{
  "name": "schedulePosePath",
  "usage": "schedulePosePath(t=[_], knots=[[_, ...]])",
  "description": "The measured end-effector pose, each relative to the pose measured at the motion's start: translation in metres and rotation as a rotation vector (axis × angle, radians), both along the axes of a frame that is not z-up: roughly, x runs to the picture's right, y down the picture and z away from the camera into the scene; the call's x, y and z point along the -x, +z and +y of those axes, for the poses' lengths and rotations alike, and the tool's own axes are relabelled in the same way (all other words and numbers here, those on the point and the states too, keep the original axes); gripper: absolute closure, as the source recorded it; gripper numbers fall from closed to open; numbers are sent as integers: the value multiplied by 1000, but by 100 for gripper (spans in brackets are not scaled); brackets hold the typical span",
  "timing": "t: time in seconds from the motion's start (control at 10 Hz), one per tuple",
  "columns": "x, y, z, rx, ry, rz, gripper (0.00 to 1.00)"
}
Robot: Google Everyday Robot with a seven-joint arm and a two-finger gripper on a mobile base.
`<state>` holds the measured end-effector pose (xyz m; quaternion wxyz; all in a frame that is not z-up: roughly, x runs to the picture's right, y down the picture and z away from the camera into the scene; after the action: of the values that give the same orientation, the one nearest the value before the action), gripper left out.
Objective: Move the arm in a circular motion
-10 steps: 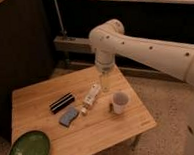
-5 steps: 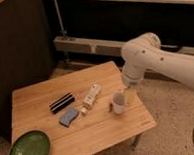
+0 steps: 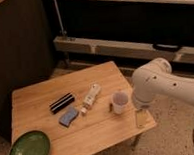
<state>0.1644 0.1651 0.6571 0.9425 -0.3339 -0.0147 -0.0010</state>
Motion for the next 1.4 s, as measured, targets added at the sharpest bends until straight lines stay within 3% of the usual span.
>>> schedulePosePath(t=[0.2, 0.5, 0.6, 0.9, 1.2, 1.4], knots=[[33, -6, 12, 14, -79, -58, 20], [112, -6, 19, 40, -203, -151, 20], [152, -5, 20, 54, -267, -198, 20], [237, -1, 20, 77, -394, -307, 20], [312, 12, 10, 82, -502, -370, 20], [347, 31, -10, 74, -518, -378, 20]])
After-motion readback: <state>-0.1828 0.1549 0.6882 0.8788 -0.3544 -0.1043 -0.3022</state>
